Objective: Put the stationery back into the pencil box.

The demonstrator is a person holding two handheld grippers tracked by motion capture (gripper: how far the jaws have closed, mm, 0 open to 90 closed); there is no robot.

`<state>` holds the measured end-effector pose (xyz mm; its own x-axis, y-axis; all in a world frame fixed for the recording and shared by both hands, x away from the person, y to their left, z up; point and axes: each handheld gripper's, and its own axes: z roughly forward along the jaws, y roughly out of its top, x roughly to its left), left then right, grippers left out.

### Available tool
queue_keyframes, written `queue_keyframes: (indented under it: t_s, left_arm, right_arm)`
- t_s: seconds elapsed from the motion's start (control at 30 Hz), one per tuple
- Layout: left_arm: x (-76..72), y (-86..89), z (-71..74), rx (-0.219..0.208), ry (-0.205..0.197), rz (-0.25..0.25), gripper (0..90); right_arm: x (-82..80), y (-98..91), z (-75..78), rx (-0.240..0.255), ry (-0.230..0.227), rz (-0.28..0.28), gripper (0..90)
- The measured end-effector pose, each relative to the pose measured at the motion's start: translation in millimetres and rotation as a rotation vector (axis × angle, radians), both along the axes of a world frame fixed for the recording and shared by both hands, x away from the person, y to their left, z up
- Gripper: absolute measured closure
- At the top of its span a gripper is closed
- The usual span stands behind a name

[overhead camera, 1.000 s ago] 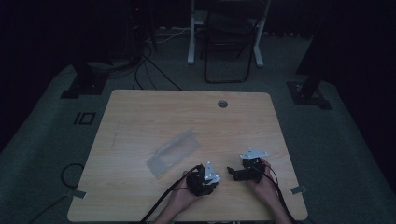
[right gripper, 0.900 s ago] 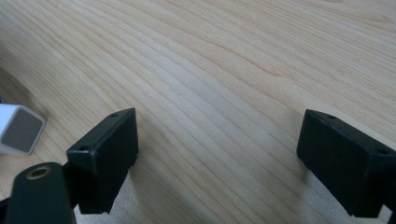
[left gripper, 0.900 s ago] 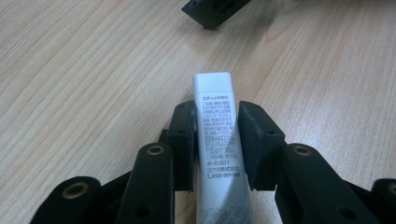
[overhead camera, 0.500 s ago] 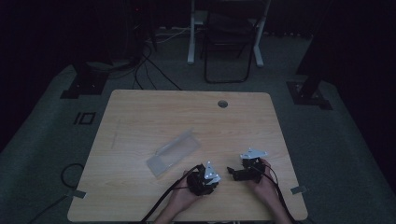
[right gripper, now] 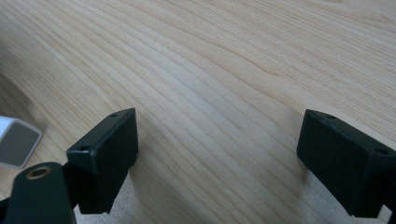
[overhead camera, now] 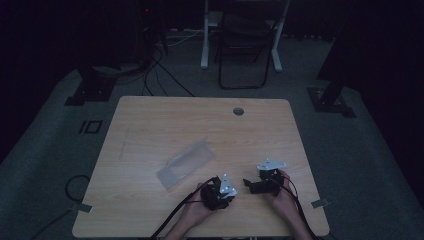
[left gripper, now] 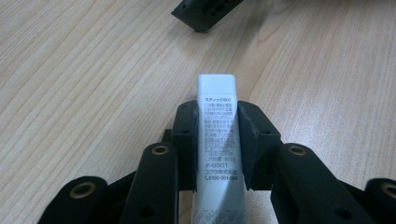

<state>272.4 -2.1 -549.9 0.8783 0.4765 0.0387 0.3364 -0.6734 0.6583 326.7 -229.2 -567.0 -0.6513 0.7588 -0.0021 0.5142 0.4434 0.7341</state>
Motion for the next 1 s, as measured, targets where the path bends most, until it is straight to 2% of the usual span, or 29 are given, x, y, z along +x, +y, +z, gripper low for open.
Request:
queue_keyframes:
  t_s: [1.0]
  left_arm:
    - [0.6, 14.2, 22.6, -0.041, -0.047, 0.026, 70.6]
  right_arm:
    - [0.0, 0.0, 0.0, 0.000, 0.000, 0.000, 12.6]
